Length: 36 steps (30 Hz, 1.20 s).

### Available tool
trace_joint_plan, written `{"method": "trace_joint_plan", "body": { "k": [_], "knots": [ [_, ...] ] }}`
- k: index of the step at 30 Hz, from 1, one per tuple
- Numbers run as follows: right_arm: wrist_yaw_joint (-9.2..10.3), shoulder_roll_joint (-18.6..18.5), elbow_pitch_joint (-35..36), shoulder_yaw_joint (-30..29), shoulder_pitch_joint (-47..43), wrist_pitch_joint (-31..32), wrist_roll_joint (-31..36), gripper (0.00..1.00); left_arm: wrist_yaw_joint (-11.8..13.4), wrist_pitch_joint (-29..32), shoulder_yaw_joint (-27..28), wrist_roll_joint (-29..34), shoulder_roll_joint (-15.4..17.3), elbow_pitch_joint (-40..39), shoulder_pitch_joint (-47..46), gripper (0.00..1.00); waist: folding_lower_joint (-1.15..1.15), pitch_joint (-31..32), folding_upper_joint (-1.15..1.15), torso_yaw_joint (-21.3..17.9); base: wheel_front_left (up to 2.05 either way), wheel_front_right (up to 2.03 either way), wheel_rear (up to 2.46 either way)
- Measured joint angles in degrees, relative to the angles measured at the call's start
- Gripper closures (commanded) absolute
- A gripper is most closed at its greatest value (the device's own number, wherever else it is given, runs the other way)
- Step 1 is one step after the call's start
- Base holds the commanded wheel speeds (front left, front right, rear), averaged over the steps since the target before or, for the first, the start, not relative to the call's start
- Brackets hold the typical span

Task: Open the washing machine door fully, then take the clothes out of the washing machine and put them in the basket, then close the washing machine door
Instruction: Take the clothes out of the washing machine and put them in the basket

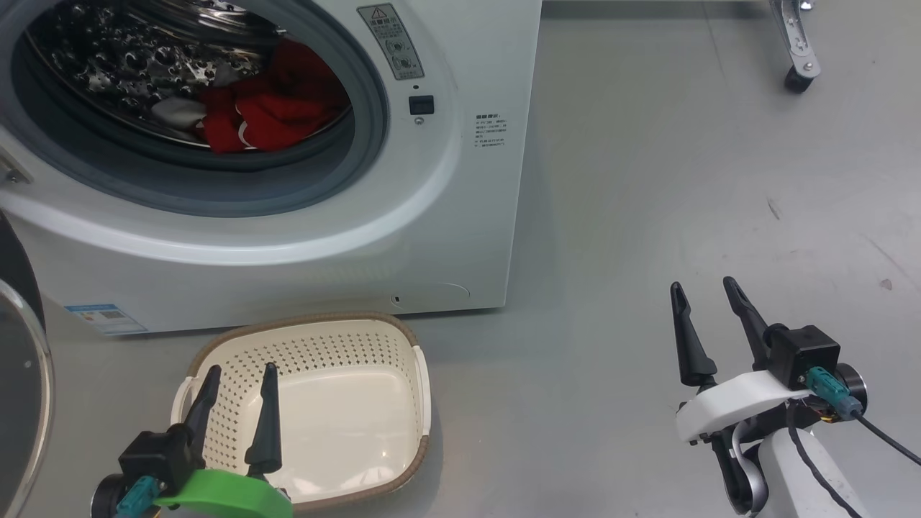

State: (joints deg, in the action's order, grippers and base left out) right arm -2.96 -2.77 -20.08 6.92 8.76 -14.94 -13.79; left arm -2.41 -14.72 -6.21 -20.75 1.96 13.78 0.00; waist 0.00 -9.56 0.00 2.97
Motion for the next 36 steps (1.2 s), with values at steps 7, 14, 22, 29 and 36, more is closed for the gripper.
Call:
{"method": "trace_joint_plan", "body": {
  "k": [7,14,22,29,36],
  "knots": [
    [-0.01,0.0,-0.03,0.52,0.26,0.0,0.26,0.0,-0.43,0.01,-1.54,-1.44,0.0,1.03,-2.53,0.0,0.0,-3.73,0.0,-0.1,0.0,0.0,0.0],
    [-0.01,0.0,0.19,0.62,1.91,0.0,0.27,0.0,-0.49,0.0,-1.66,-2.0,-0.01,1.04,-8.9,0.0,0.0,-8.09,0.0,-0.36,0.0,0.0,0.0],
    [-0.51,-0.03,0.6,1.38,4.88,0.0,0.32,0.0,-0.93,0.0,-0.73,-0.87,-0.1,0.65,-19.13,0.0,0.0,-12.83,0.0,-0.83,0.0,0.0,0.0],
    [-0.52,-0.04,0.64,3.13,6.74,0.0,-0.07,0.0,-1.0,0.0,0.49,0.13,0.57,1.97,-25.63,0.0,0.0,-15.45,0.0,-1.68,0.0,0.0,0.0],
    [-0.8,-0.07,0.62,3.37,7.78,0.0,-0.82,0.0,-1.0,0.59,1.33,0.75,2.55,6.2,-32.49,0.0,0.0,-17.91,0.0,-3.45,0.0,0.0,0.0]
  ]
}}
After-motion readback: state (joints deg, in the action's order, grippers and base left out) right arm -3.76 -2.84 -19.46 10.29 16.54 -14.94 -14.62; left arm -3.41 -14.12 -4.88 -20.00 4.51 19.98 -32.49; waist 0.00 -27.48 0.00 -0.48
